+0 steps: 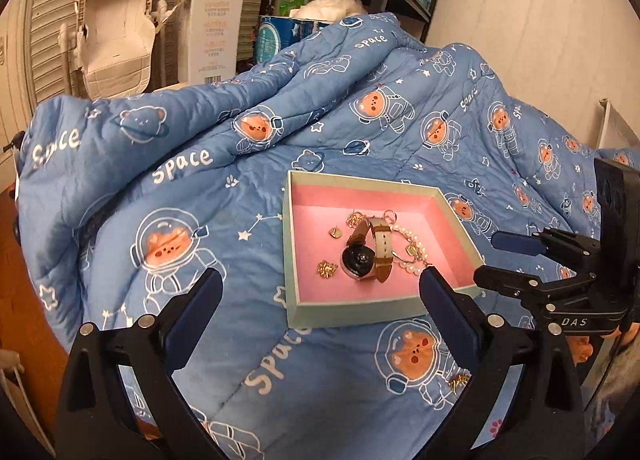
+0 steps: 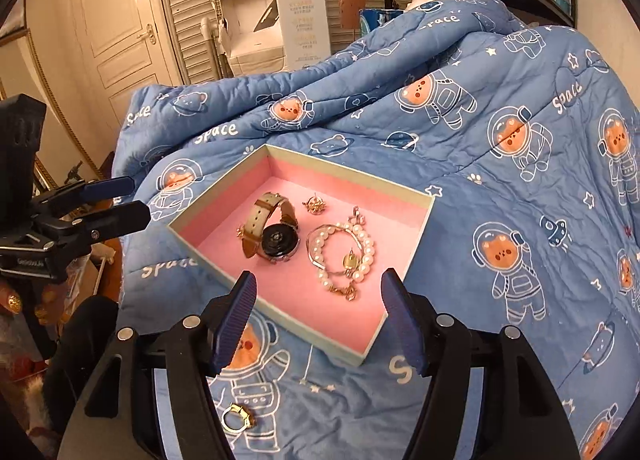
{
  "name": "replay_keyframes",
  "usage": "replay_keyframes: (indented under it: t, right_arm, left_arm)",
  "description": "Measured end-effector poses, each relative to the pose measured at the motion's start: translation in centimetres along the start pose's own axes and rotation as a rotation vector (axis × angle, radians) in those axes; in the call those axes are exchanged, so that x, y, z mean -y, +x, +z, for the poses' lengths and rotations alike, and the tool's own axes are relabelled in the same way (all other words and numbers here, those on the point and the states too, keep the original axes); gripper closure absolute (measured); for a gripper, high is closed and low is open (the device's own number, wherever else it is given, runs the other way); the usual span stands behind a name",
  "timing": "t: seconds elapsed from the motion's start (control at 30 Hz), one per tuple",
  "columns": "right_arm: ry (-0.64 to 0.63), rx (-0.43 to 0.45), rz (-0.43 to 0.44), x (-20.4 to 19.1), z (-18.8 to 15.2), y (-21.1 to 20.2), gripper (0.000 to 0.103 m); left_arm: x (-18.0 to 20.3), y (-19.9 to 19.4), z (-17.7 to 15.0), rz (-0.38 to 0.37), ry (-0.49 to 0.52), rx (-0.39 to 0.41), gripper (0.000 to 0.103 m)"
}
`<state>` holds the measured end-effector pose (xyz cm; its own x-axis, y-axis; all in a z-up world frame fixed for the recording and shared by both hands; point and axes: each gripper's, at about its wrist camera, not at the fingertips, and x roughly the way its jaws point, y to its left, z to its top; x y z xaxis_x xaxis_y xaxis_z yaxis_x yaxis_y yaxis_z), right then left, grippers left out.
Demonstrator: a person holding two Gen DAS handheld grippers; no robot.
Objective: Organize jewelry
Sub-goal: 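Move the right tool toward the gold ring on the comforter, then close the right tool on the gold ring and lift it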
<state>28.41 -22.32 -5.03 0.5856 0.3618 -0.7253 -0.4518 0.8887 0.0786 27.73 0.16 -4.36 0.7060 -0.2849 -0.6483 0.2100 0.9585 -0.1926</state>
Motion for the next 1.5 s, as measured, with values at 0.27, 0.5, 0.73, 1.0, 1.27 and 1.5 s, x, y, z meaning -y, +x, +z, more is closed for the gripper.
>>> replay_keyframes:
  t: [0.27, 0.5, 0.73, 1.0, 1.27, 1.5]
  right_arm:
    - [0.023, 0.017, 0.053, -1.4, -4.2, -2.2, 0.039]
    - [0.016, -0.027, 0.053, -3.0, -7.2, -1.9, 0.039]
    - [0.072, -0.049, 0.065, -3.2, -8.8, -1.4, 0.039]
    - [0.087, -0.085, 0.075, -3.6, -9.6, -0.7, 0.039]
    - [0.071, -0.127, 0.068, -4.1, -9.9, 0.4, 0.058]
    - [0.056, -0.136, 0.052, -4.6, -9.8, 1.0, 0.067]
  left_arm:
    - [1.4, -0.7, -4.4, -0.002, 0.068, -0.041, 0.006]
    - [3.2, -1.1, -7.1, -0.048, 0.128, -0.071, 0.006]
    - [3.2, -0.9, -8.9, -0.021, 0.123, -0.106, 0.006]
    - [3.7, -0.8, -10.1, 0.024, 0.159, -0.108, 0.006]
    - [3.7, -1.0, -10.5, 0.042, 0.148, -0.111, 0.006]
    - [4.1, -0.7, -10.8, 0.039, 0.158, -0.126, 0.006]
